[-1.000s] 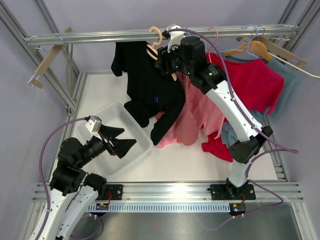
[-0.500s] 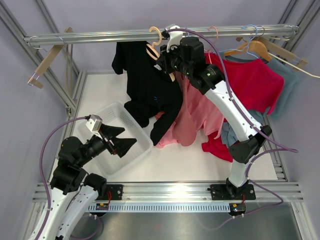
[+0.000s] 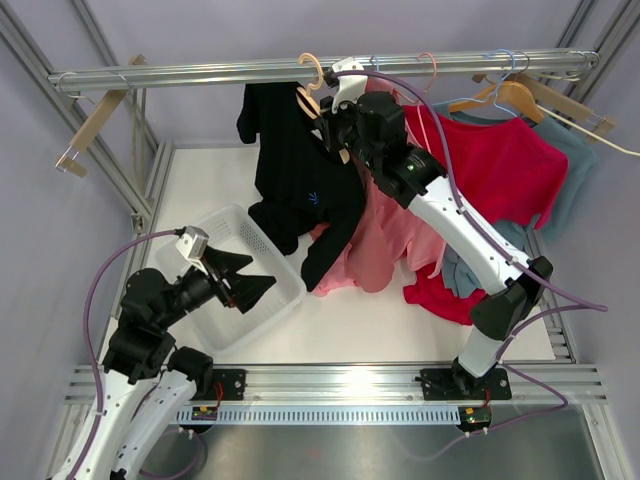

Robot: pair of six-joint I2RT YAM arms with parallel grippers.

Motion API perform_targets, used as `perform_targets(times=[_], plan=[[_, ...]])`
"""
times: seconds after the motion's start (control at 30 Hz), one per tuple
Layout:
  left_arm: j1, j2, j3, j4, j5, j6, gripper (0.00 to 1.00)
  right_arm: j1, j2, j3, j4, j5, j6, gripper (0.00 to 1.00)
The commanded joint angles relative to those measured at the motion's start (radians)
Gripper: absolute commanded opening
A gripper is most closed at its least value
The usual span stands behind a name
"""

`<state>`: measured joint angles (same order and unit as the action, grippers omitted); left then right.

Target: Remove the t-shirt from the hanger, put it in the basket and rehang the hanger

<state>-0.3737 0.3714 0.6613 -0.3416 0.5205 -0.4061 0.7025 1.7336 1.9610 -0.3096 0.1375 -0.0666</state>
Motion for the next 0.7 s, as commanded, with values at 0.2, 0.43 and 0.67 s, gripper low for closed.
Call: perform_targets(times=[0.2,0.43,0.67], plan=[[0.004,0.024,0.014,0.056,0.049,-0.011,0.99,0.009,-0.022,0.124,0.253,0.096,-0.033,0.0],[0.004,0.02,0.012,0.056,0.044,-0.01,0.99,0.025,-0.072,-0.023,0.507,0.083,-0.058,0.0],[0.004,0.021,0.012,0.056,0.046,-0.01,0.99,0.017,-0.092,-0.045,0.574,-0.179,0.008,0.0]])
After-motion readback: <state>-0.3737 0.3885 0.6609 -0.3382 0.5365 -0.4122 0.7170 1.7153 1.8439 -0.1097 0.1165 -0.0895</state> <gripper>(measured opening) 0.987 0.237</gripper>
